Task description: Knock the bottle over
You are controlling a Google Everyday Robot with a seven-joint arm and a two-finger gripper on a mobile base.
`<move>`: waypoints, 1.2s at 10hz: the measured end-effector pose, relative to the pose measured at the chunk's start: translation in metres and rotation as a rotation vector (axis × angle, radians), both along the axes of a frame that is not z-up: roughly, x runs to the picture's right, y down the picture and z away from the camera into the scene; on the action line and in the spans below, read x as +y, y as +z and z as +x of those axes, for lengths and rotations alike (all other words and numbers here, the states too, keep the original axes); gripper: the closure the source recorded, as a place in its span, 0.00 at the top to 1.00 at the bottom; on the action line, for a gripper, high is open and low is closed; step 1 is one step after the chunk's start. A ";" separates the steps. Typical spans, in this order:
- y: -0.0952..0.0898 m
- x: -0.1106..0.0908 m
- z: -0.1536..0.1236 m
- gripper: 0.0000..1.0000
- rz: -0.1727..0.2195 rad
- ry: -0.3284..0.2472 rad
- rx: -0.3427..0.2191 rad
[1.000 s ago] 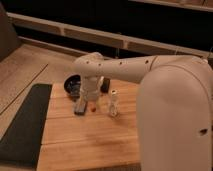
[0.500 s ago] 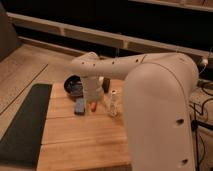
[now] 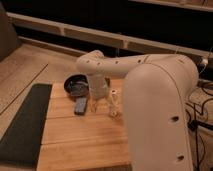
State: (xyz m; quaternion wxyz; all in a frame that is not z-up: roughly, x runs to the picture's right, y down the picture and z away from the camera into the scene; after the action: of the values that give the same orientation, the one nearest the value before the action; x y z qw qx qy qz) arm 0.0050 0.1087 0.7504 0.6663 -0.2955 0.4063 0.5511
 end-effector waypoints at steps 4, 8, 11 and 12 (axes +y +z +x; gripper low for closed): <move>0.018 0.013 0.030 0.65 -0.121 -0.087 0.018; 0.060 -0.052 0.024 0.65 0.142 -0.182 0.004; 0.048 -0.126 -0.022 0.65 0.446 -0.151 -0.104; 0.040 -0.136 -0.032 0.65 0.496 -0.142 -0.131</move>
State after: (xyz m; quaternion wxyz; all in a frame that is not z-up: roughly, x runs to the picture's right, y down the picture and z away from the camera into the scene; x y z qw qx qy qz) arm -0.0269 -0.0269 0.7907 0.7803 -0.1291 0.2344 0.5653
